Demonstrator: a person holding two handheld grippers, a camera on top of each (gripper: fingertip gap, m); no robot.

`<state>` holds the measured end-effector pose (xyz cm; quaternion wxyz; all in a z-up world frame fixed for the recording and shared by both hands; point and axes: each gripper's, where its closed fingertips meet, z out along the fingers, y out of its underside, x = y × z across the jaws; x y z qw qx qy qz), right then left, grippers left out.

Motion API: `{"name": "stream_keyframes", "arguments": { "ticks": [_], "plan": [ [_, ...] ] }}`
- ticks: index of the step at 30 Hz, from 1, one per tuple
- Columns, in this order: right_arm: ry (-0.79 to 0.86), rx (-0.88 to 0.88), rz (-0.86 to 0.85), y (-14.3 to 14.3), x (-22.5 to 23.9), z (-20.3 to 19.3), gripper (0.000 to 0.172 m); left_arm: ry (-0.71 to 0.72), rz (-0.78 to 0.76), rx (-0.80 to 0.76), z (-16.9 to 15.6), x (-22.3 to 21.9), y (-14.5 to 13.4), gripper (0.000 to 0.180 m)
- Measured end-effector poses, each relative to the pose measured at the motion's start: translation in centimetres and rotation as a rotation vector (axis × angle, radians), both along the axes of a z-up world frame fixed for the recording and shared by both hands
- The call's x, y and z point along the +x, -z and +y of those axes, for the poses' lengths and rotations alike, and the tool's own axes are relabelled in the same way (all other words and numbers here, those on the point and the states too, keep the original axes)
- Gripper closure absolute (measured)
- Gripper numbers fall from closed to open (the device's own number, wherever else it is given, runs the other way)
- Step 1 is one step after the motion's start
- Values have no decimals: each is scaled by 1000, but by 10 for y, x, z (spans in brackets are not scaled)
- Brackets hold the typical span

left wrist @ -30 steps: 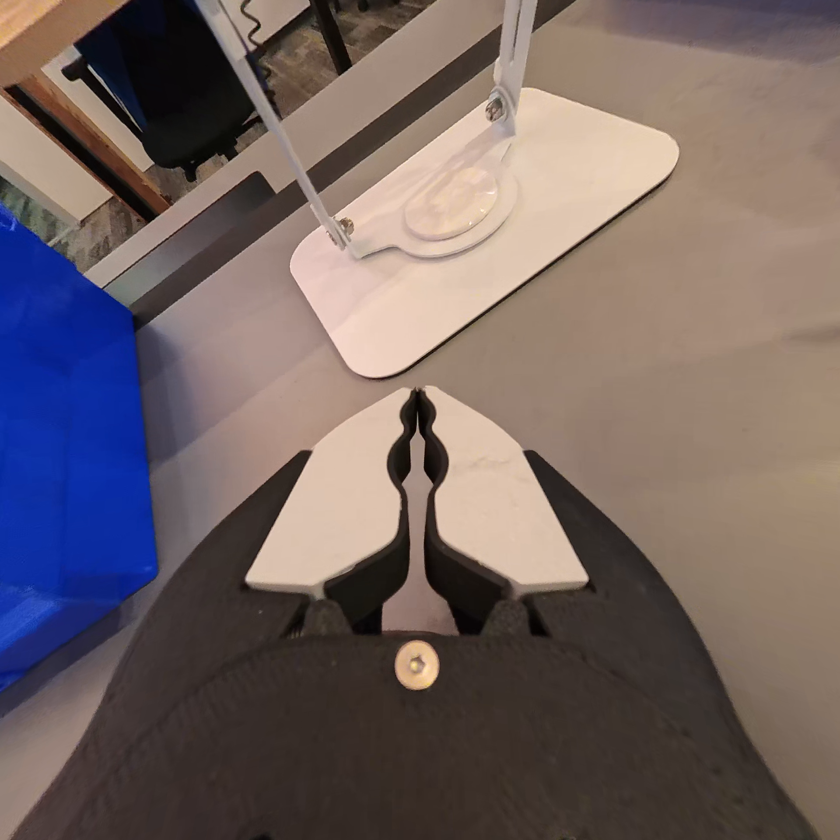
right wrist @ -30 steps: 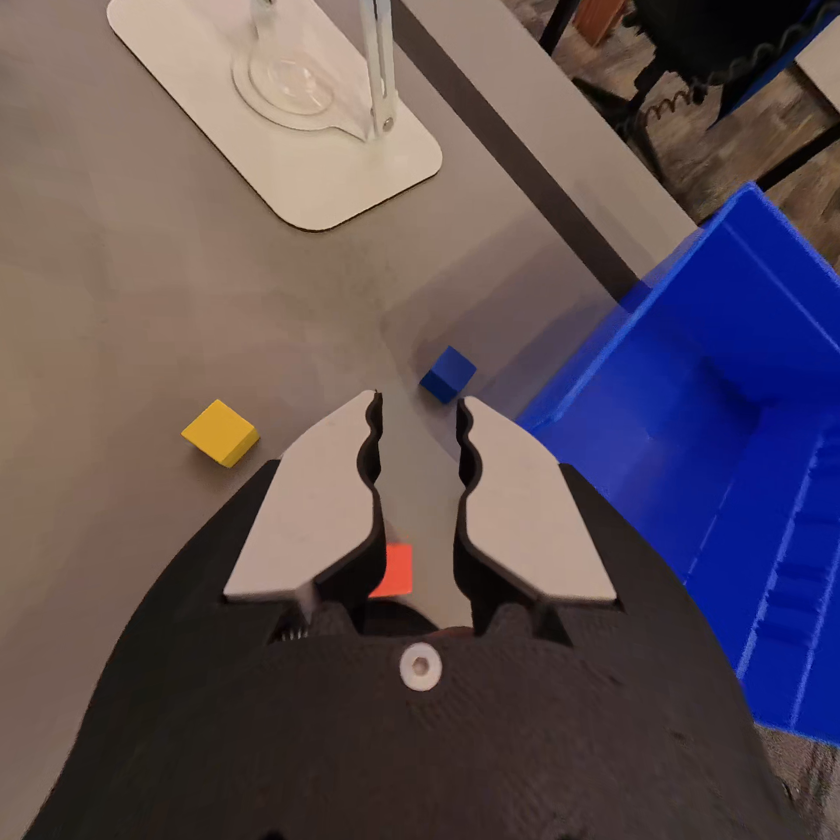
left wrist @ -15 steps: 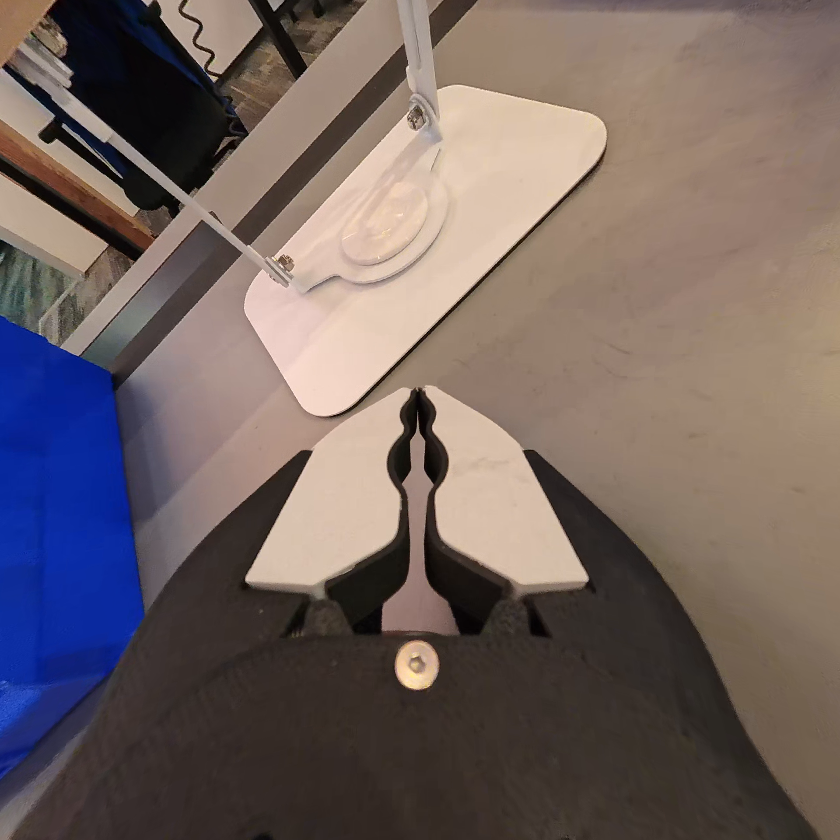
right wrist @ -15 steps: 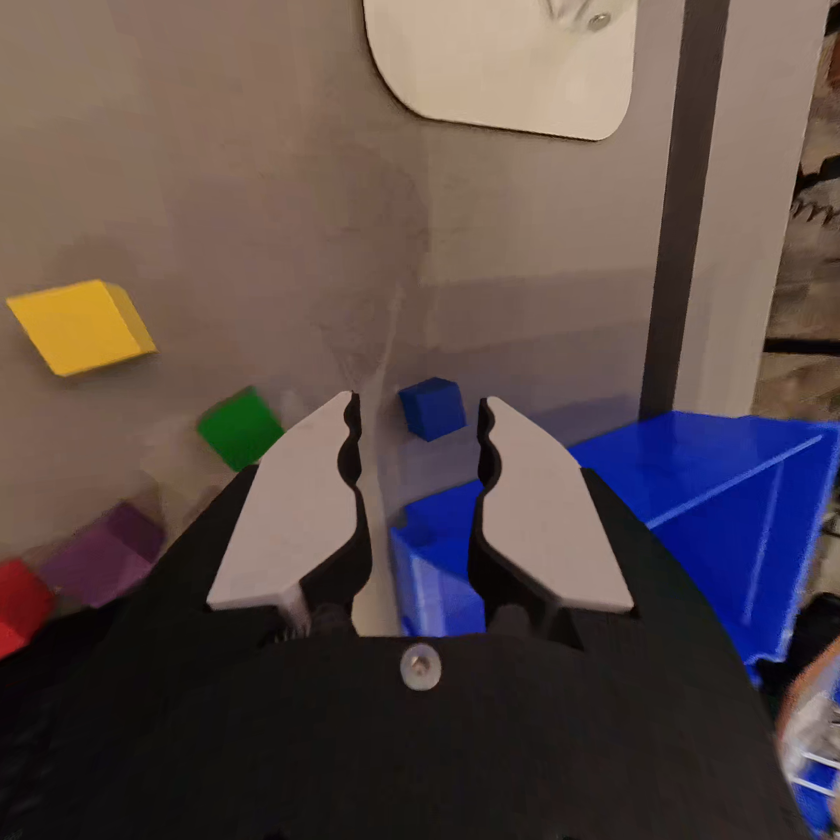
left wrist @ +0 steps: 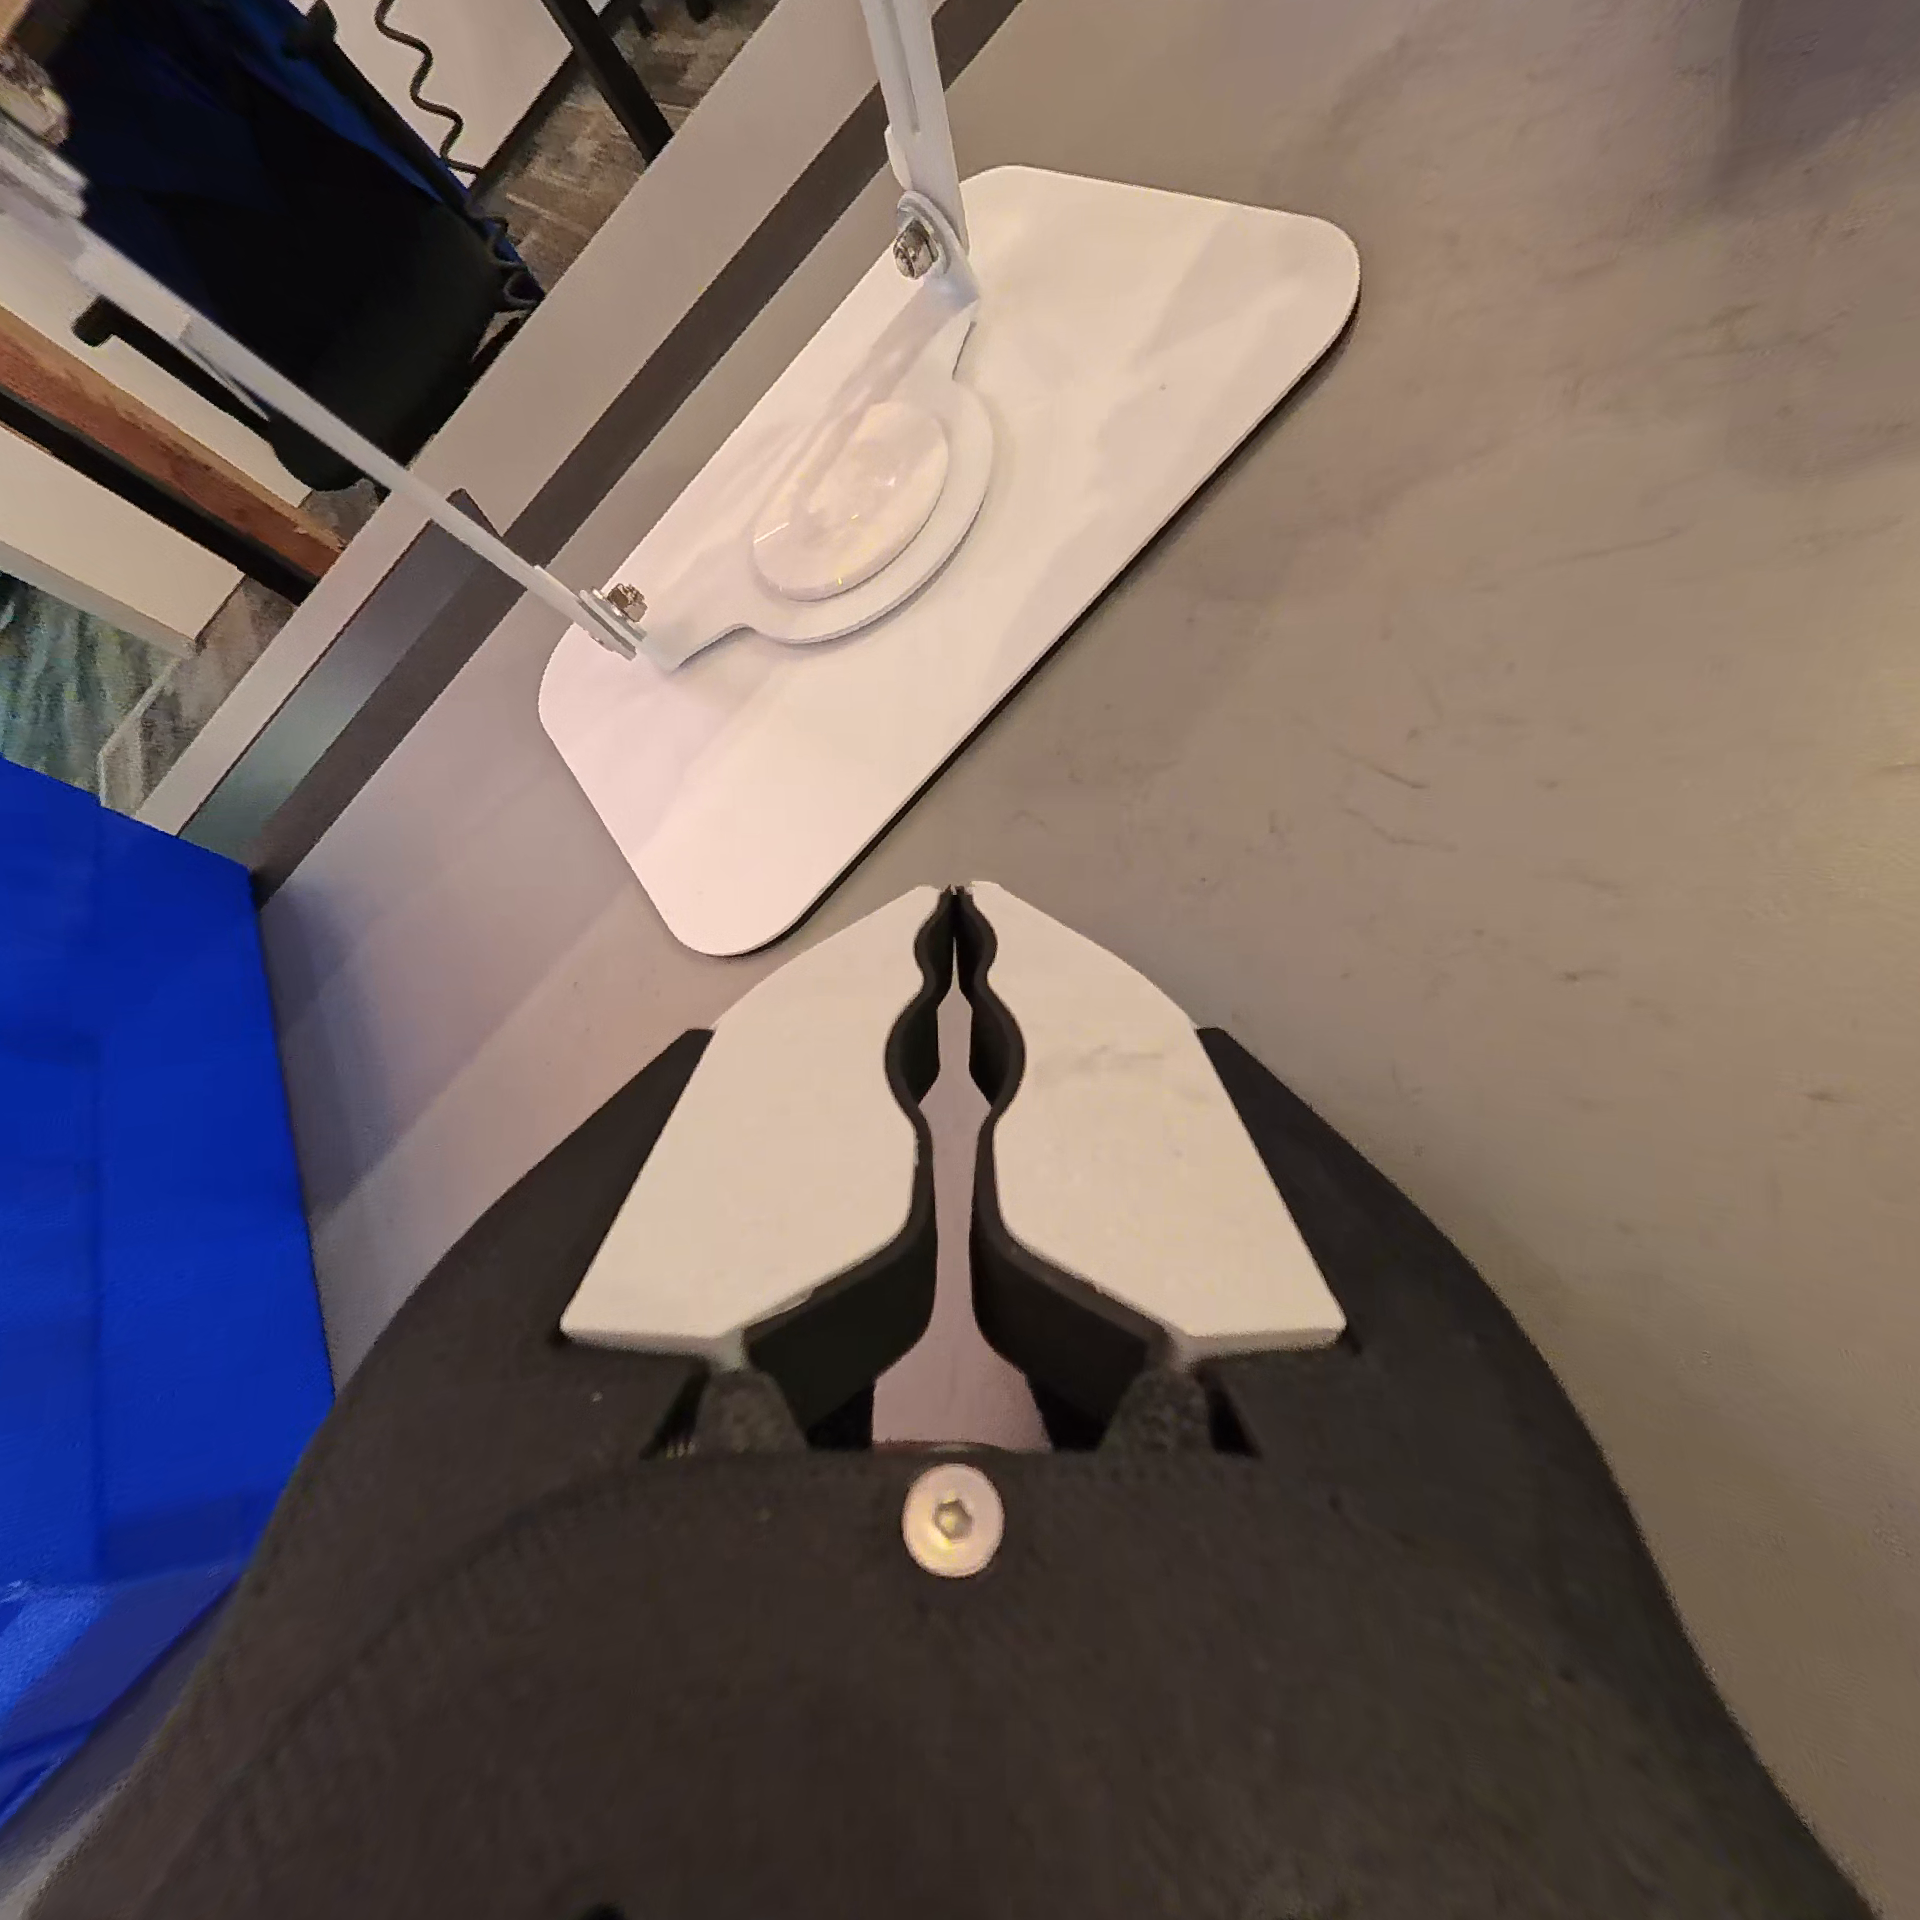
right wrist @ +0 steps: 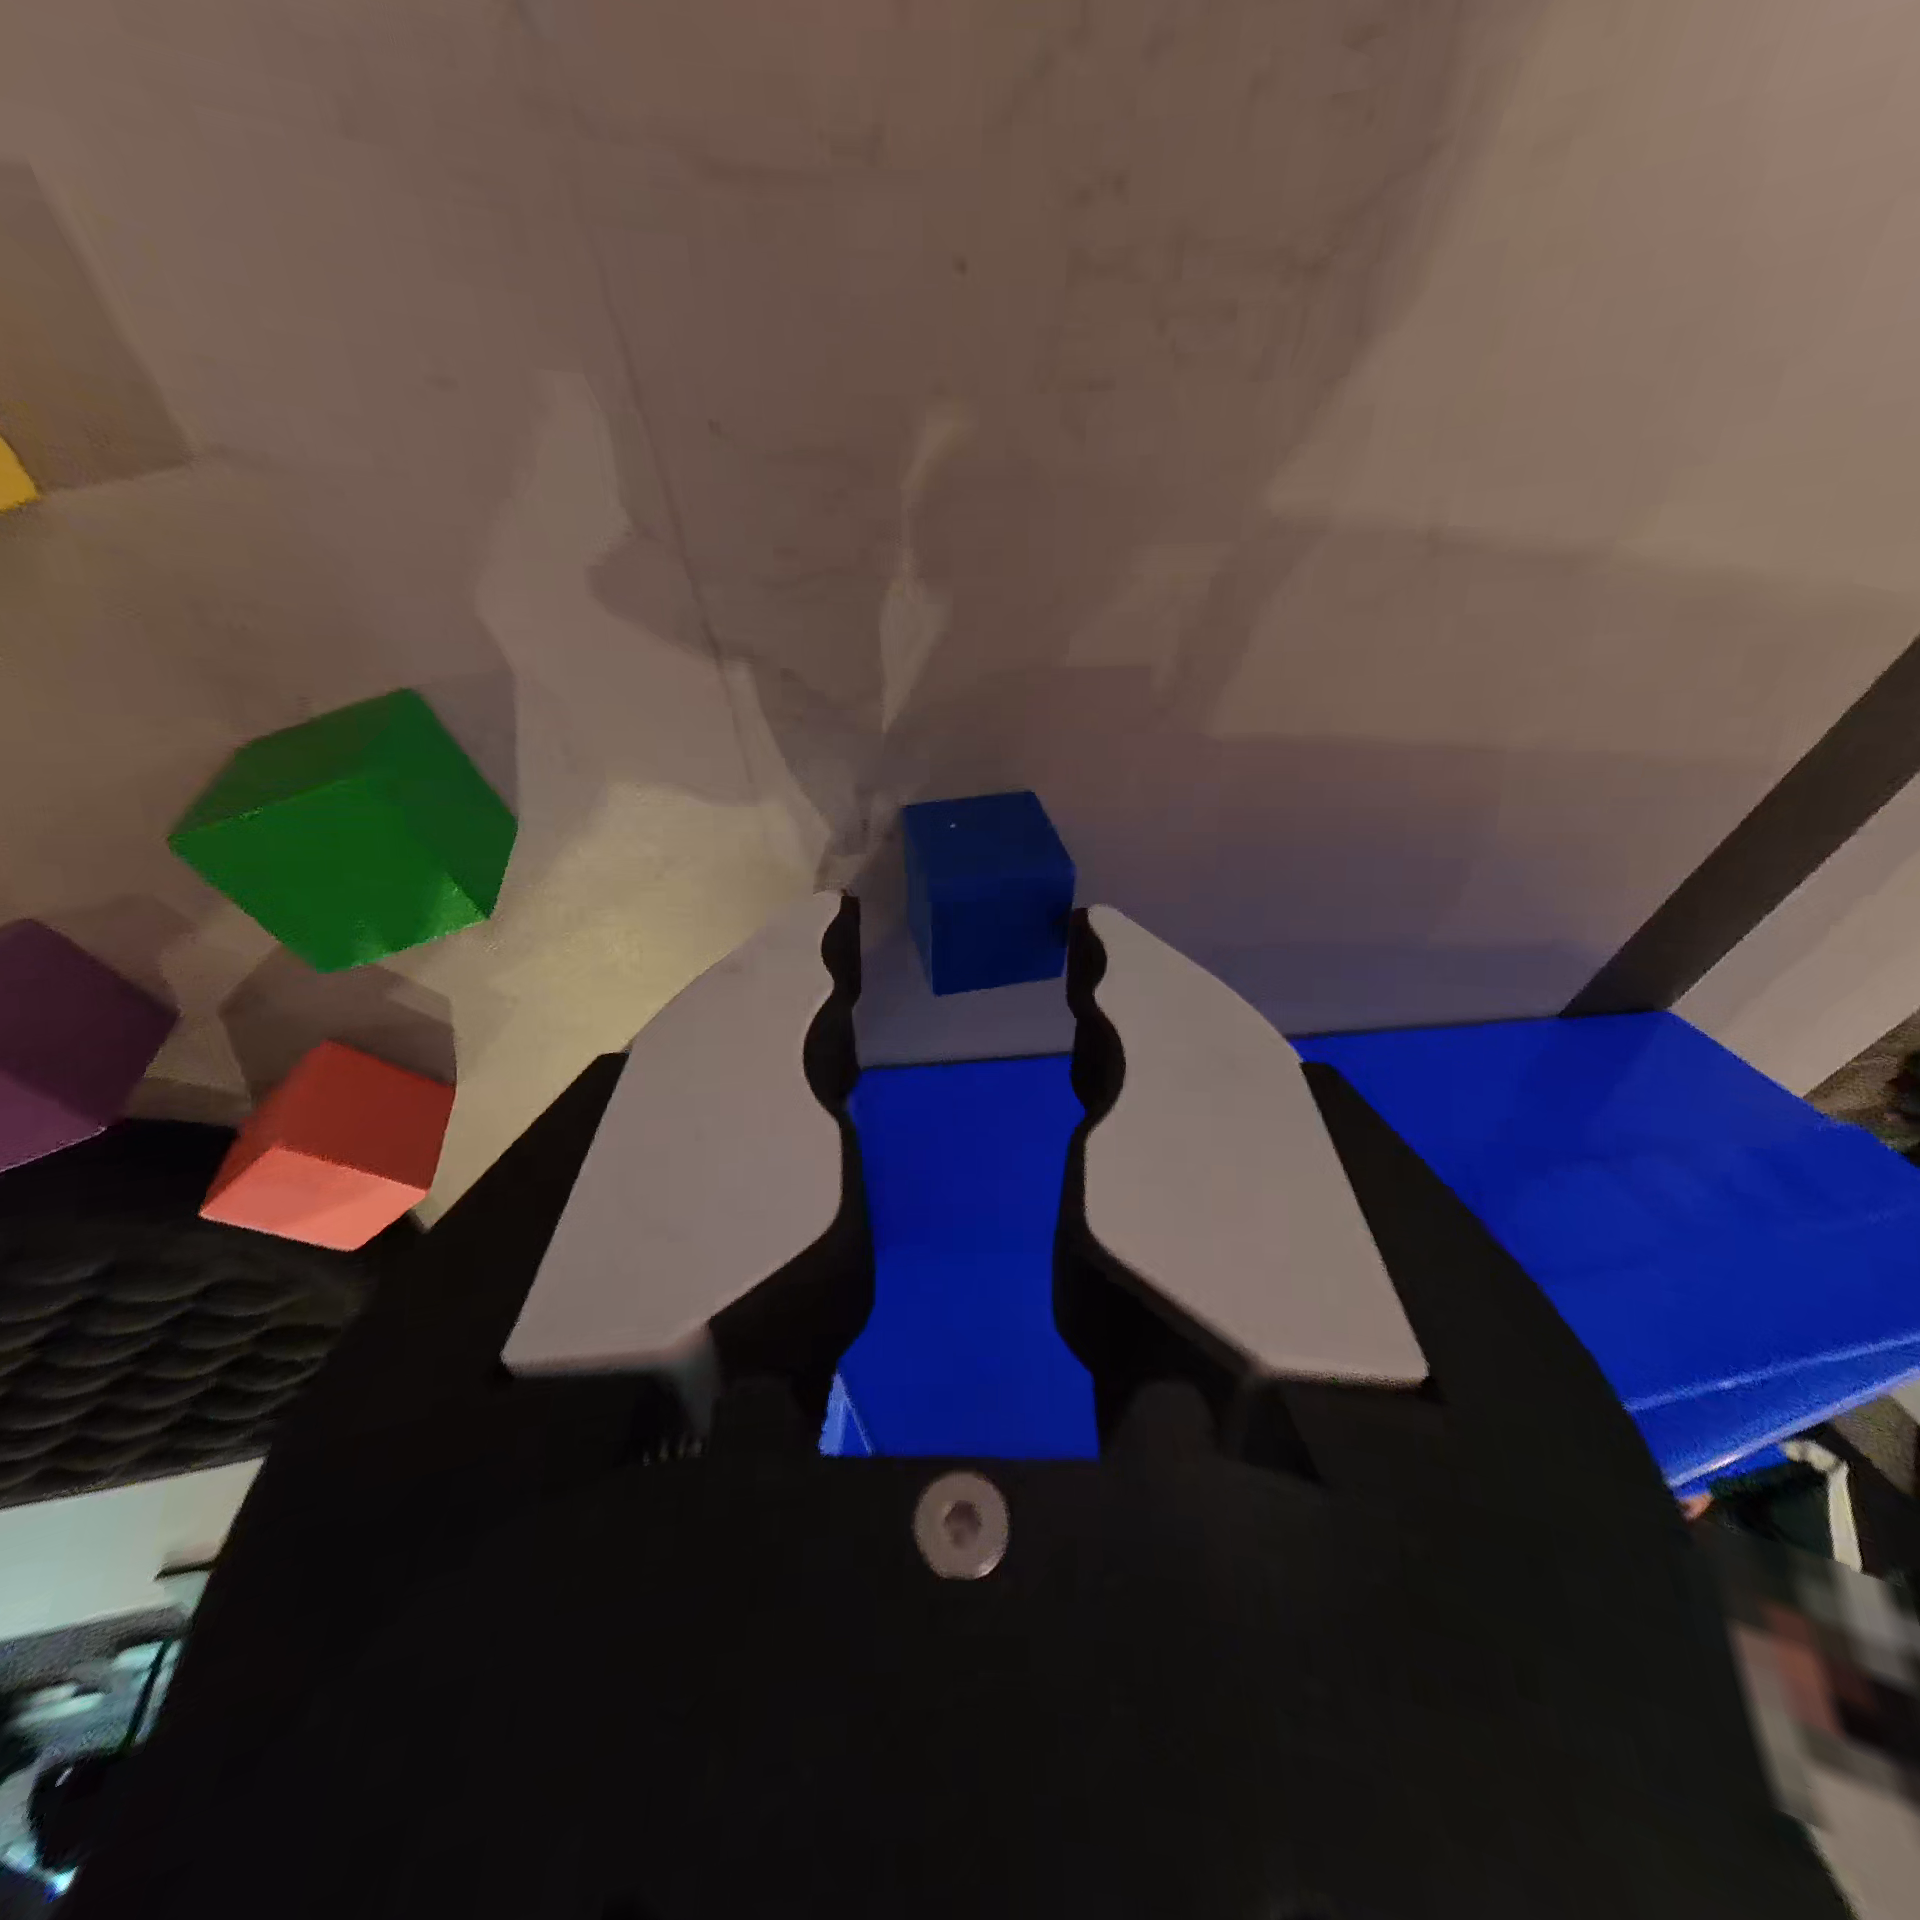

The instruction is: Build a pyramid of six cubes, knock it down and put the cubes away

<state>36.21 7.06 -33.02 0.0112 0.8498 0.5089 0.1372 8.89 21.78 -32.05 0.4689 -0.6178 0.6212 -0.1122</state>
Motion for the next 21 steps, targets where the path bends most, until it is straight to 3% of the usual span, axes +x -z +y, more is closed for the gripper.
{"name": "stream_keyframes", "arguments": {
  "ticks": [8,12,17,21],
  "plan": [
    [-6,-39,-51,0,-5,3,143,3,4,0,0,0,1,180],
    [1,22,-30,-15,-9,7,143,3,-1,-1,0,0,0,180],
    [33,231,58,-82,-2,17,144,6,1,2,-1,0,0,180],
    [140,395,71,-138,46,18,144,5,-1,1,-1,0,0,180]
  ]
}}
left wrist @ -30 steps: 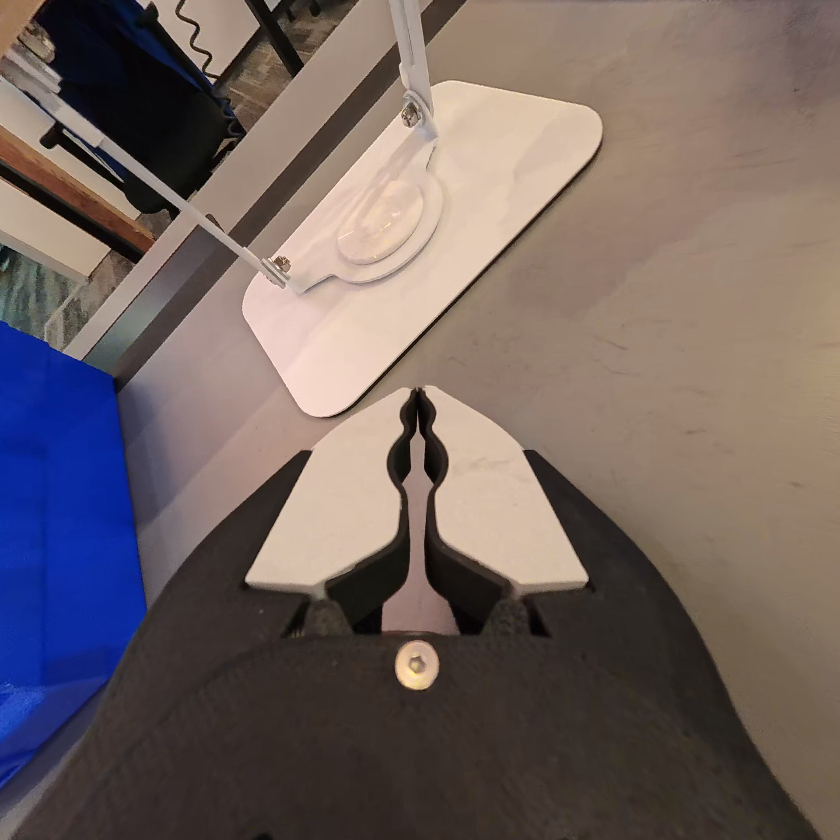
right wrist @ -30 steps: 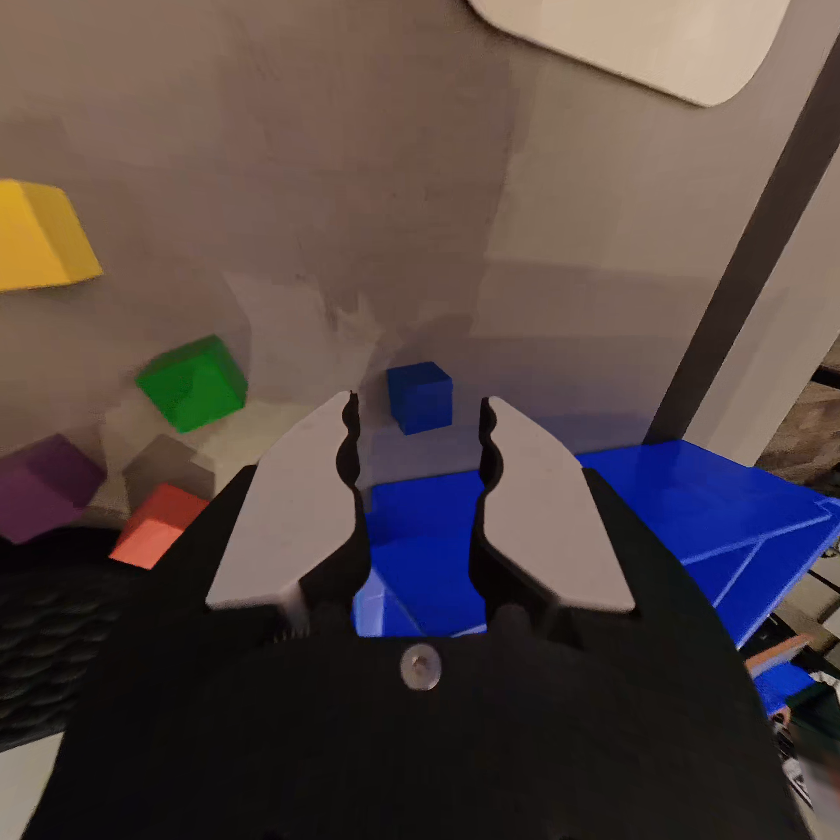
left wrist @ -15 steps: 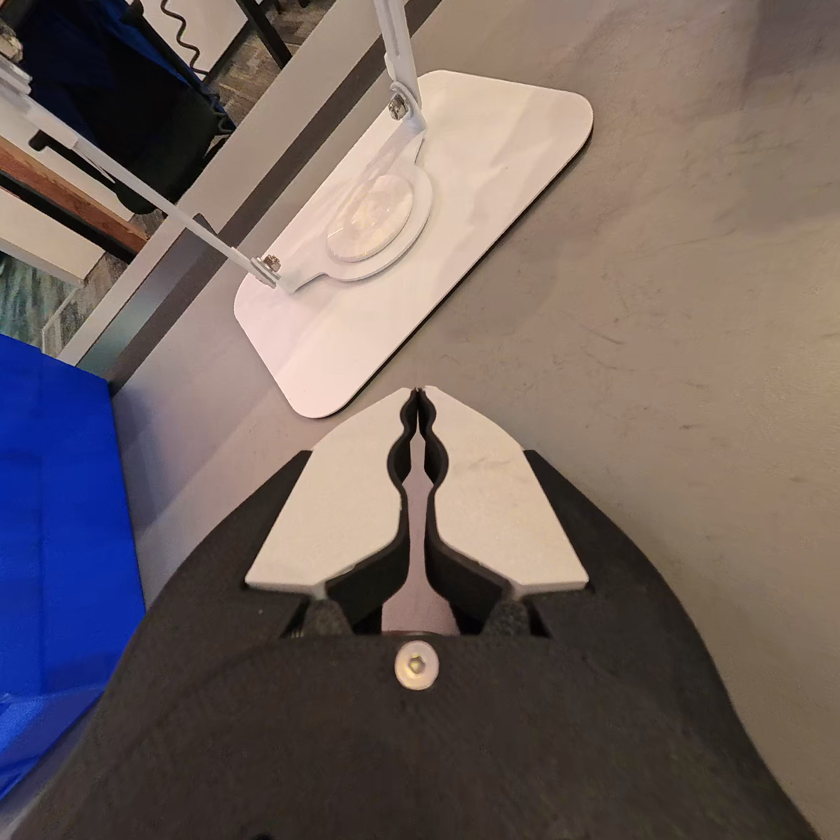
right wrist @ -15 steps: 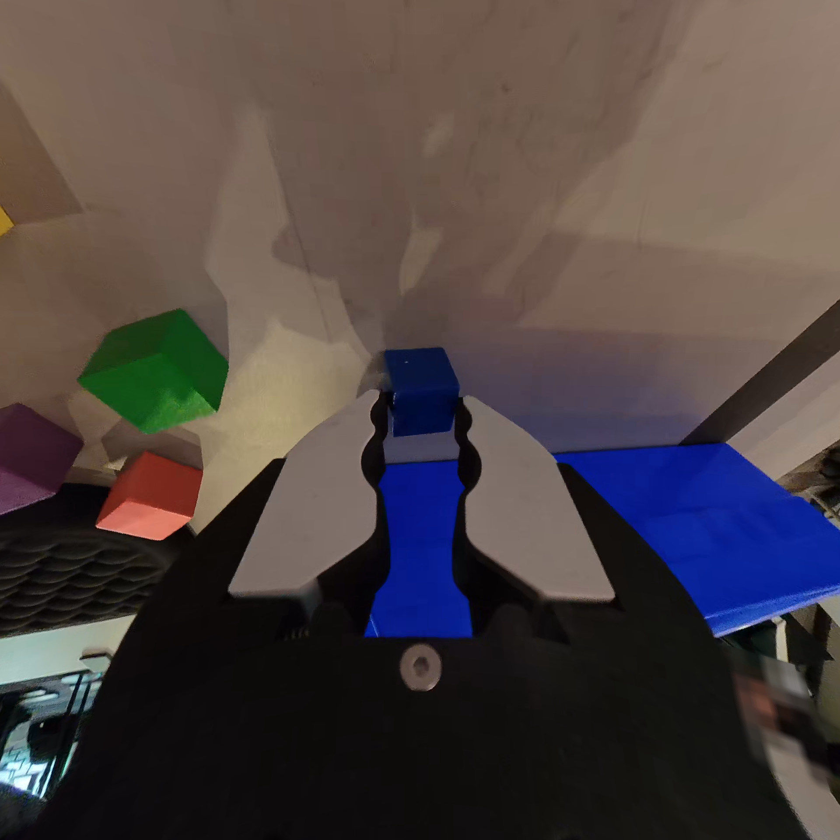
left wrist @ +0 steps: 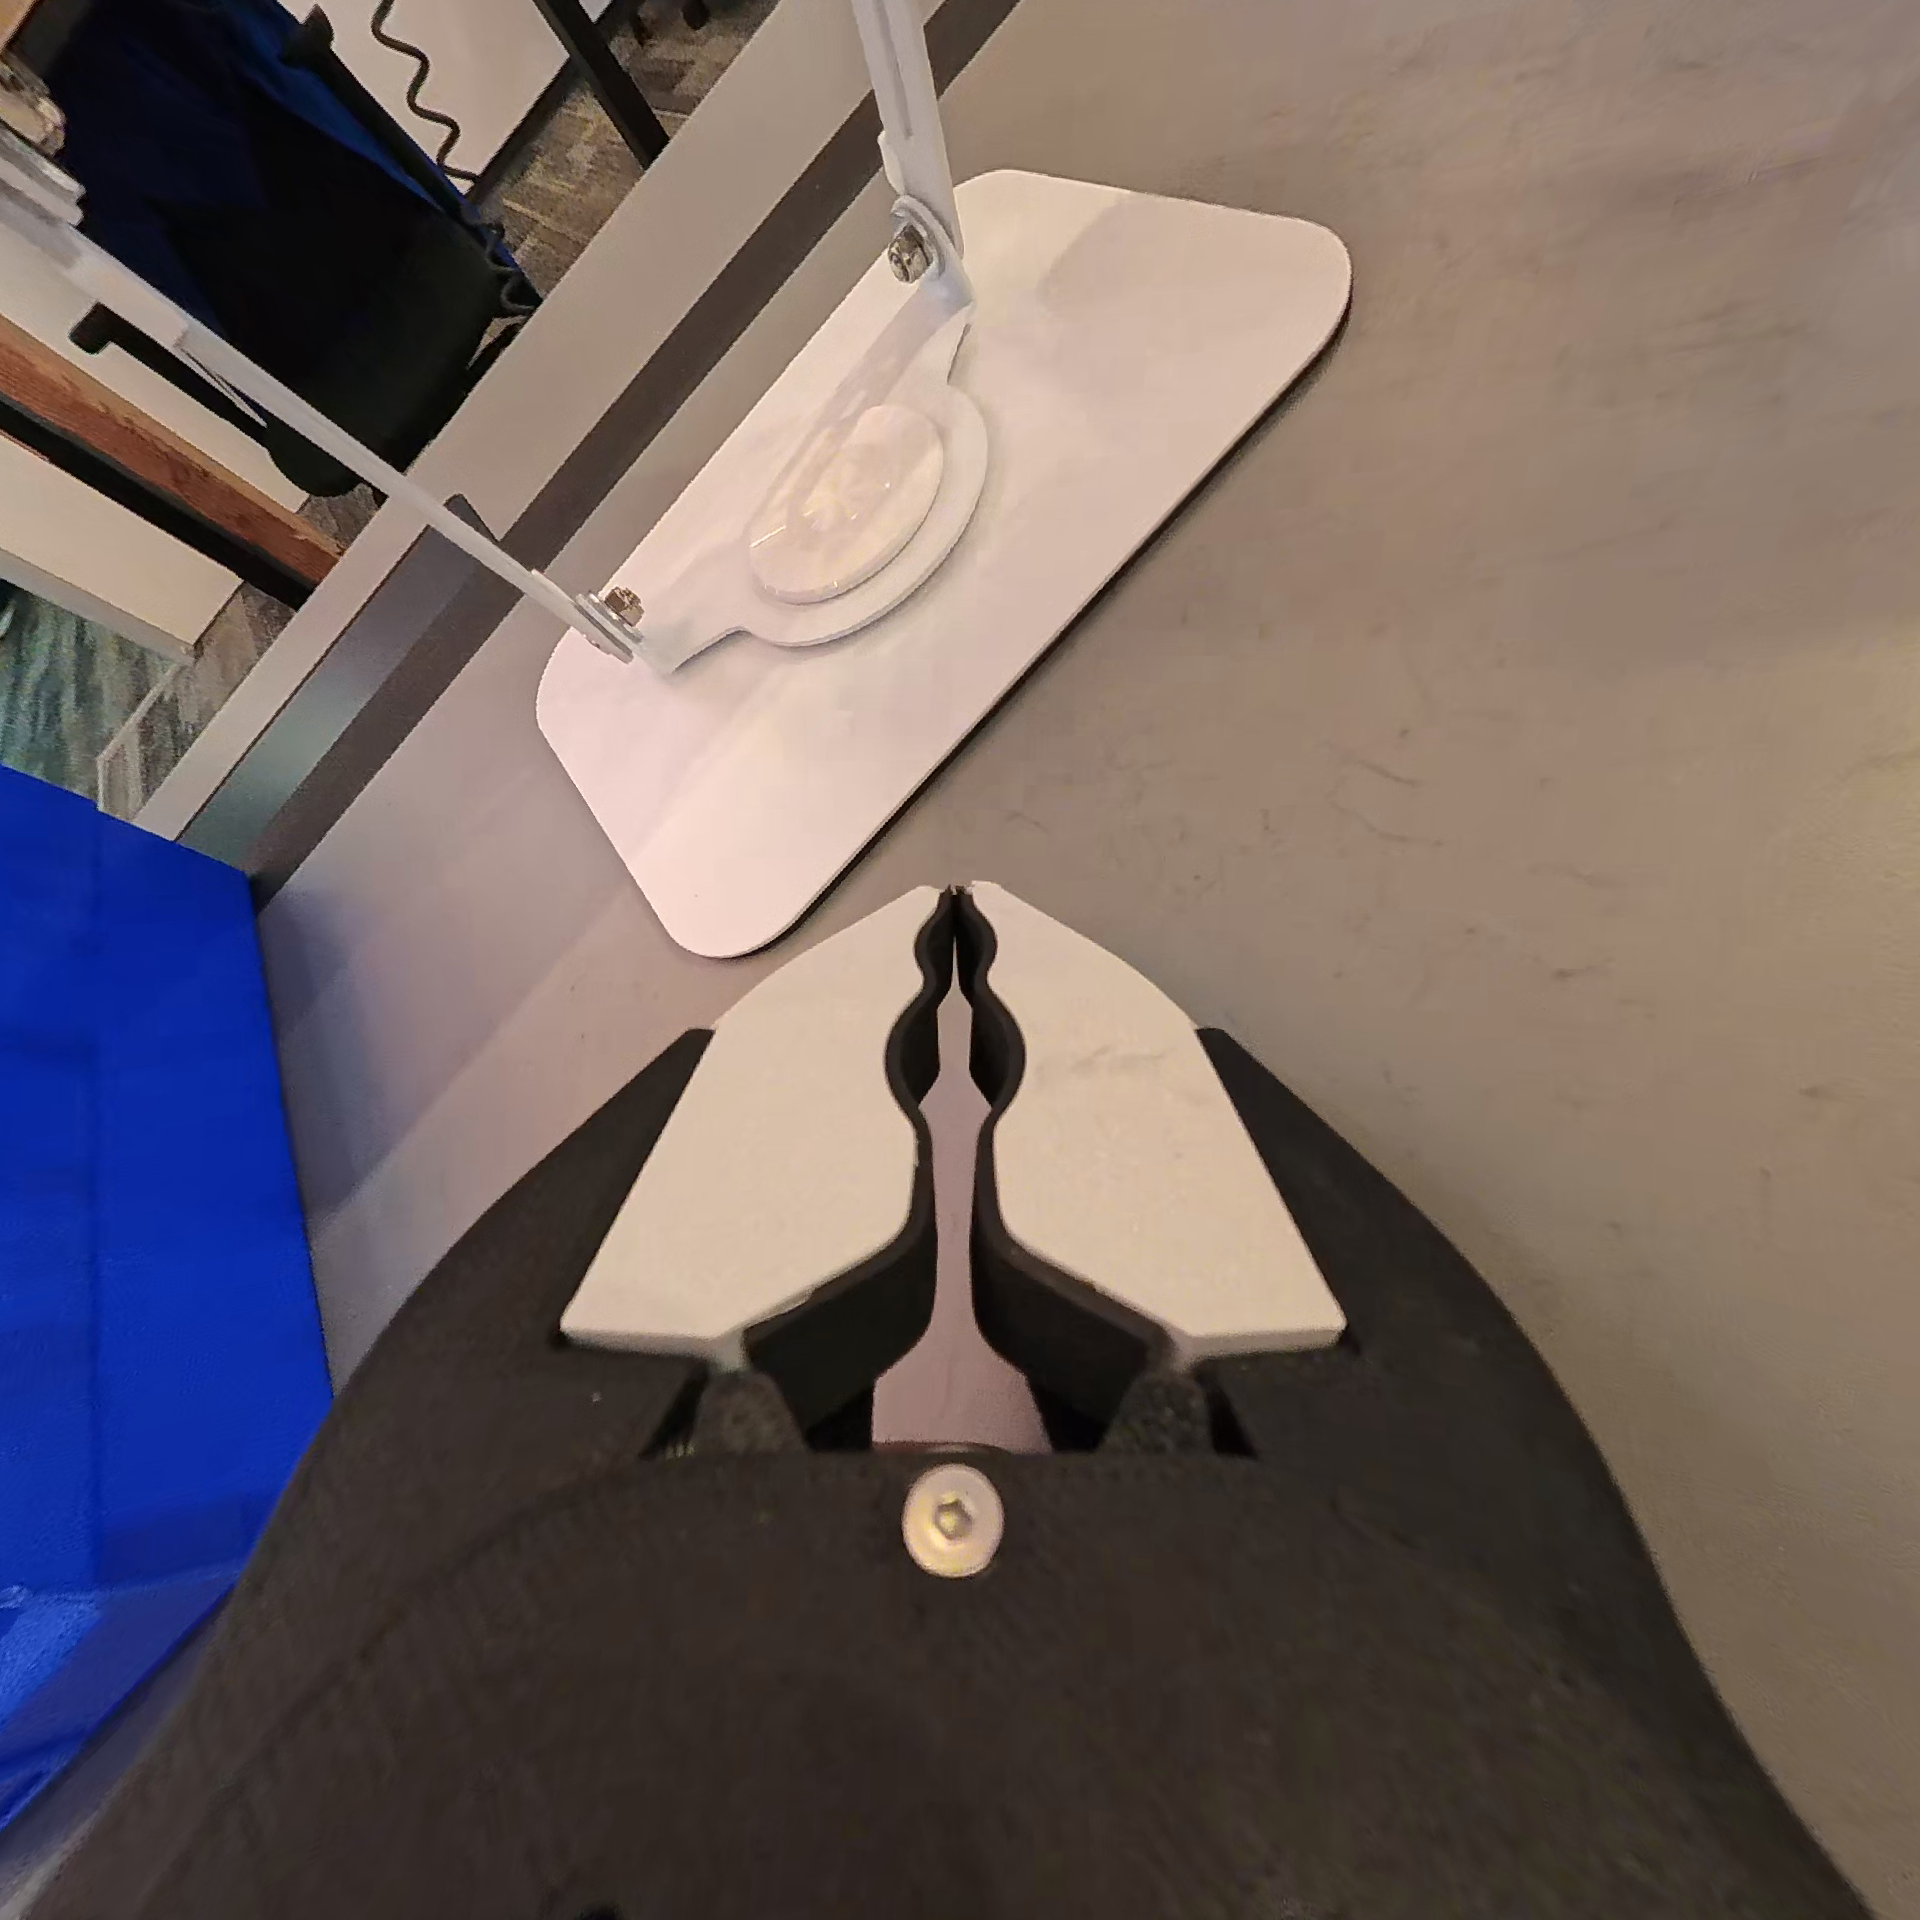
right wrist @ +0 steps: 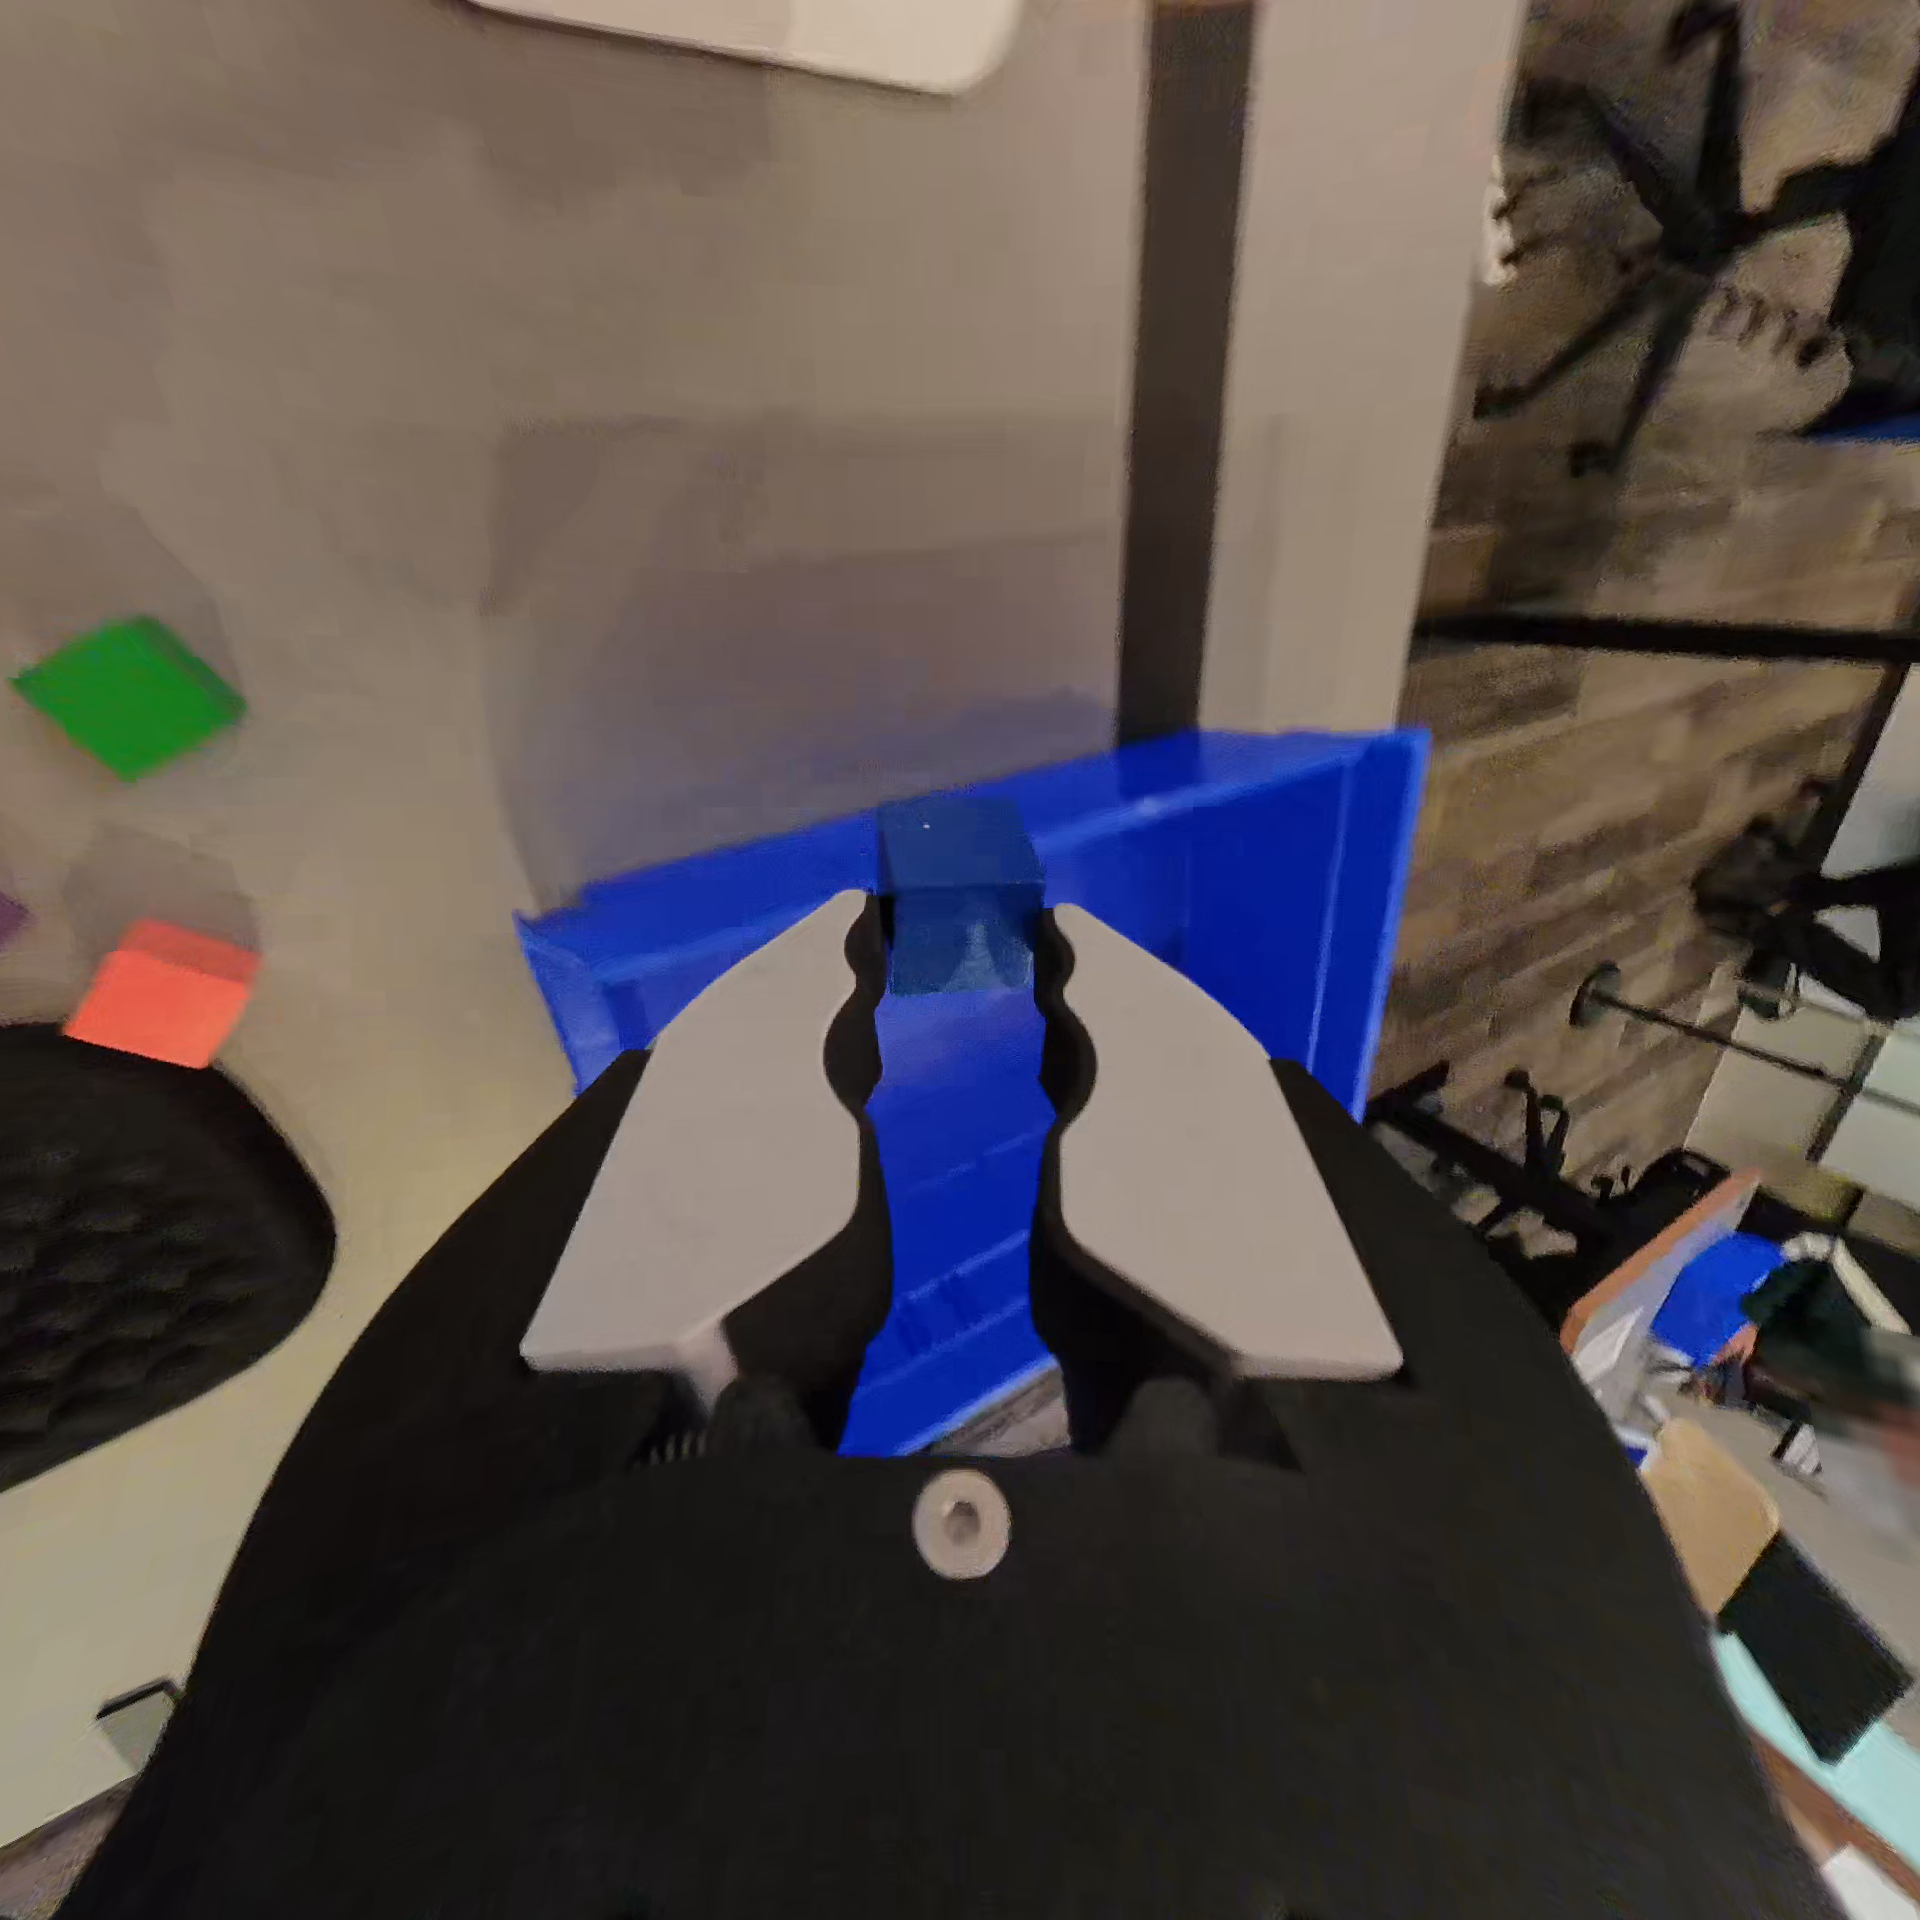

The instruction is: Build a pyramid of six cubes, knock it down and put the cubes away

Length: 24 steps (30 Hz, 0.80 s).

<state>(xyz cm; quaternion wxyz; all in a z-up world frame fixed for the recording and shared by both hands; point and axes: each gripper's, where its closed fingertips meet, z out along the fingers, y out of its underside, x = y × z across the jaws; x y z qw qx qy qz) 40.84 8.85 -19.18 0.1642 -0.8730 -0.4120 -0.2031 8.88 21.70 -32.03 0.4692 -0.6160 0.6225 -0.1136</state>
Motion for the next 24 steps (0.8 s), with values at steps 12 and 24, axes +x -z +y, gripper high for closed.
{"name": "stream_keyframes", "arguments": {
  "ticks": [12,24],
  "plan": [
    [163,-203,55,89,101,-20,143,-1,13,12,0,0,2,180],
    [202,-54,117,86,96,-9,114,-2,23,18,0,0,3,180]
  ]
}}
